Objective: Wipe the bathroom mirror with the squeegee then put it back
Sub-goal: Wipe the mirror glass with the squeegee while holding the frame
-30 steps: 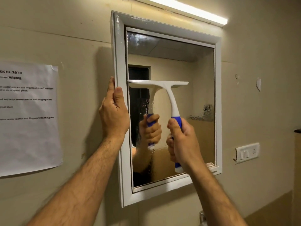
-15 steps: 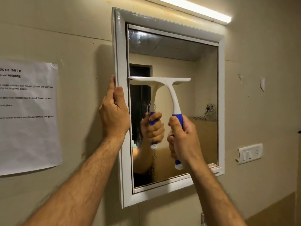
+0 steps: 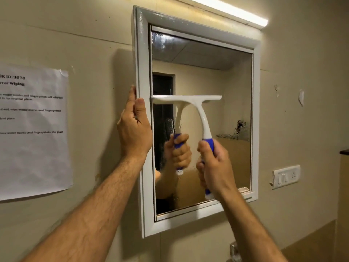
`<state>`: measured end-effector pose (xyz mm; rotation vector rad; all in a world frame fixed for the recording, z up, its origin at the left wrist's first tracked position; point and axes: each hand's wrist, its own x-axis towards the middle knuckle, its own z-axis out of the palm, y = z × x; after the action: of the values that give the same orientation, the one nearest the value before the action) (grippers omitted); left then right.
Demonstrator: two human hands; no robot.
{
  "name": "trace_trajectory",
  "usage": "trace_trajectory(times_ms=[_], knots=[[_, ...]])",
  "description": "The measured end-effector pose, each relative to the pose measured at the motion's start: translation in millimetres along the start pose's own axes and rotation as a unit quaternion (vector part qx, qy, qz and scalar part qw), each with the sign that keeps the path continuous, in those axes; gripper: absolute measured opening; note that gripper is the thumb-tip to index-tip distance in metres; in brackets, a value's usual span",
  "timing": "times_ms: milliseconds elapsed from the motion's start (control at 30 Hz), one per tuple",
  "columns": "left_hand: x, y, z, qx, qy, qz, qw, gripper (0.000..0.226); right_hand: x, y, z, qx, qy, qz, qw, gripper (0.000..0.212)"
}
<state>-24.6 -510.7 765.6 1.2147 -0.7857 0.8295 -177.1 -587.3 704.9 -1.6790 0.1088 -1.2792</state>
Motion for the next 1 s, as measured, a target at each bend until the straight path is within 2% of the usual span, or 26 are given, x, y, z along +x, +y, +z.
trace_trajectory(times_ms=[167, 267, 633, 900, 1000], knots=[[0.0, 1.2, -1.0, 0.016, 0.018, 0.007, 1.0, 0.043, 42.9, -79.9, 12.9, 0.119, -0.039, 0.012, 0.992, 0.037], [1.4, -0.9, 0.9, 0.022, 0.012, 0.007, 1.0, 0.045, 62.0, -107.4, 20.1, 0.126, -0.033, 0.002, 0.991, 0.035], [-0.5, -2.7, 1.3, 0.012, 0.008, 0.013, 1.0, 0.048, 21.3, -47.2, 19.8, 0.083, 0.011, 0.005, 0.996, 0.037], [0.5, 1.7, 0.4, 0.011, 0.004, 0.005, 1.0, 0.048, 63.5, -102.7, 21.4, 0.081, -0.021, -0.004, 0.996, 0.04], [1.9, -3.7, 1.6, 0.01, 0.002, 0.001, 1.0, 0.05, 62.9, -95.7, 23.9, 0.089, -0.009, -0.004, 0.996, 0.036]])
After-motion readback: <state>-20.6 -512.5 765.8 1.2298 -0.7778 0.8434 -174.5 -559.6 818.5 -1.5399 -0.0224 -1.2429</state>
